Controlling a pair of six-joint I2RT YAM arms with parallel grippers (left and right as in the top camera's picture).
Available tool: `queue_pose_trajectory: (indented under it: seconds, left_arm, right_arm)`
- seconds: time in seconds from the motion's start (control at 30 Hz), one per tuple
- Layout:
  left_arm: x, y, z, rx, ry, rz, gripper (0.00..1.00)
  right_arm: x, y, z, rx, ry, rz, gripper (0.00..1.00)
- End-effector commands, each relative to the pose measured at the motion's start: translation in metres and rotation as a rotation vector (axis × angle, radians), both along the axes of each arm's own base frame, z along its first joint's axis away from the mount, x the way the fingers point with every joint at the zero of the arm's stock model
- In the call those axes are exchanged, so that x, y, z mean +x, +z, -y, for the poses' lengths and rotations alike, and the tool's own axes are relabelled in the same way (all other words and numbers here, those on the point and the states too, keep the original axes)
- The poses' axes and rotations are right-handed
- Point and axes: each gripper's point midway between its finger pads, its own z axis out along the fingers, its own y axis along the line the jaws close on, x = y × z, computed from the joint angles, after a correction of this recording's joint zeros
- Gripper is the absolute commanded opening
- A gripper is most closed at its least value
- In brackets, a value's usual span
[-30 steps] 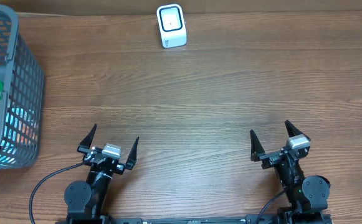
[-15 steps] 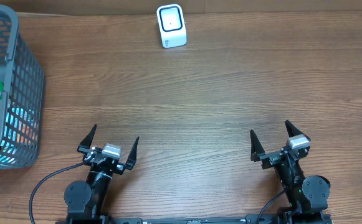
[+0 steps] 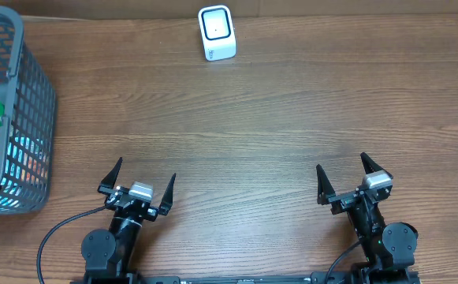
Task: Scan the item barcode
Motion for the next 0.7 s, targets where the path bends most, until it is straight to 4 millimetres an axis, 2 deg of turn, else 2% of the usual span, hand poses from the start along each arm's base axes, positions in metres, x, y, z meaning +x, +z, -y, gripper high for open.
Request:
queue_pose_trajectory:
  seconds: [0.0, 0.37, 0.67]
  left_arm:
    - [-0.0008, 0.0002, 0.0025, -0.006, -0.012, 0.006, 1.00]
    - [-0.0027, 0.0016, 0.0096, -0.069, -0.052, -0.005, 1.00]
    - [-0.0024, 0.0017, 0.0082, -0.214, -0.036, -0.044, 1.00]
  right_arm:
    - [-0.0001, -0.0012, 0.0003, 0.005, 0.000, 0.006, 1.00]
    - [-0.0001, -0.0012, 0.0003, 0.005, 0.000, 0.006, 1.00]
    - [-0.0001, -0.0012, 0.0003, 0.005, 0.000, 0.006, 1.00]
